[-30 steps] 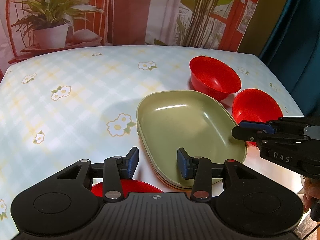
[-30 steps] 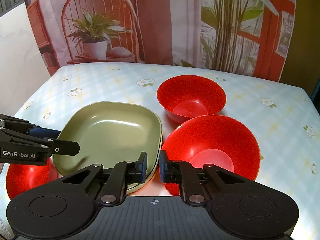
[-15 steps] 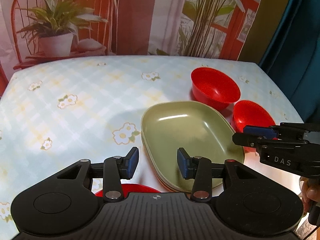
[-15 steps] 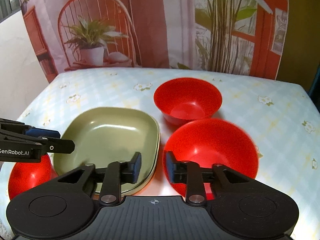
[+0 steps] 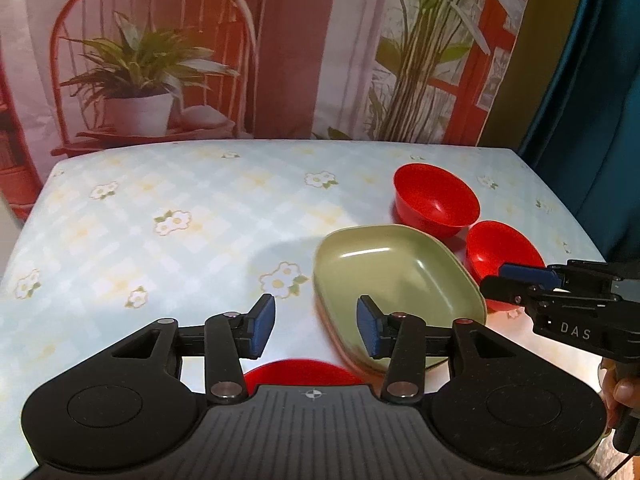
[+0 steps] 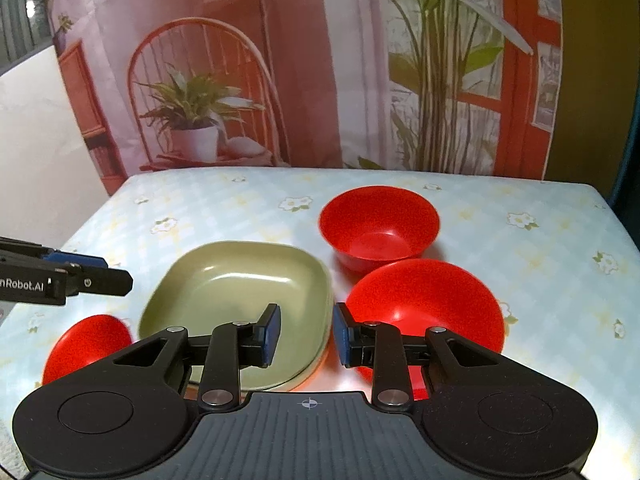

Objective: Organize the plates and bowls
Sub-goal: 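Move the left gripper to a red bowl and close on its rim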

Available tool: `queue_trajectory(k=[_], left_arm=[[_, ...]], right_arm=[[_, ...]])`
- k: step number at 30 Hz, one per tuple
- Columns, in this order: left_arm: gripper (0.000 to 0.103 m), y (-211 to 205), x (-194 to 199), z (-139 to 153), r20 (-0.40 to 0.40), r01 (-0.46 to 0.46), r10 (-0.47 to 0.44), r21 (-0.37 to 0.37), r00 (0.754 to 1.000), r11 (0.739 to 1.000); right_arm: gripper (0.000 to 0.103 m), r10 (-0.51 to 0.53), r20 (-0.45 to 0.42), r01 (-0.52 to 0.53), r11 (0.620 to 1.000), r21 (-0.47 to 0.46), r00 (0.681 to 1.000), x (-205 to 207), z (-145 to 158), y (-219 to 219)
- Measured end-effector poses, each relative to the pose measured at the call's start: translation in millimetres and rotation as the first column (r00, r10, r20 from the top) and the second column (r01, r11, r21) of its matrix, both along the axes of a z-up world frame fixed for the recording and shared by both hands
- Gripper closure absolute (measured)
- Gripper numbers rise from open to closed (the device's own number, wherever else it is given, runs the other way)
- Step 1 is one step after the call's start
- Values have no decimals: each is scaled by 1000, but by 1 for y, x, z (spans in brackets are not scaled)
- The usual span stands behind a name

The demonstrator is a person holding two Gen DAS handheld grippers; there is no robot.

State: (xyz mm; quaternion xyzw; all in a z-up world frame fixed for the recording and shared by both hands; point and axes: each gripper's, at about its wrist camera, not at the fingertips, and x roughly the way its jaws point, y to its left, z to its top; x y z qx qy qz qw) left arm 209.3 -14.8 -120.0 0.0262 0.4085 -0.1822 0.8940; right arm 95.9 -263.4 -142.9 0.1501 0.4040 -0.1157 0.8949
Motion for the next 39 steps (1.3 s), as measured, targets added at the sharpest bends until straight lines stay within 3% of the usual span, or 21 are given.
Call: queue_trajectory(k=[17,39], left_arm=[[52,44,-34,-6,-15,-77,77,15,997,997],[53,63,-62,-38,-78,-213,208,-63,975,975]], right_arm=[[76,103,23,-104,993,47,994,-1,-1,50],[76,259,29,-260,963,72,965,-1,-3,105]])
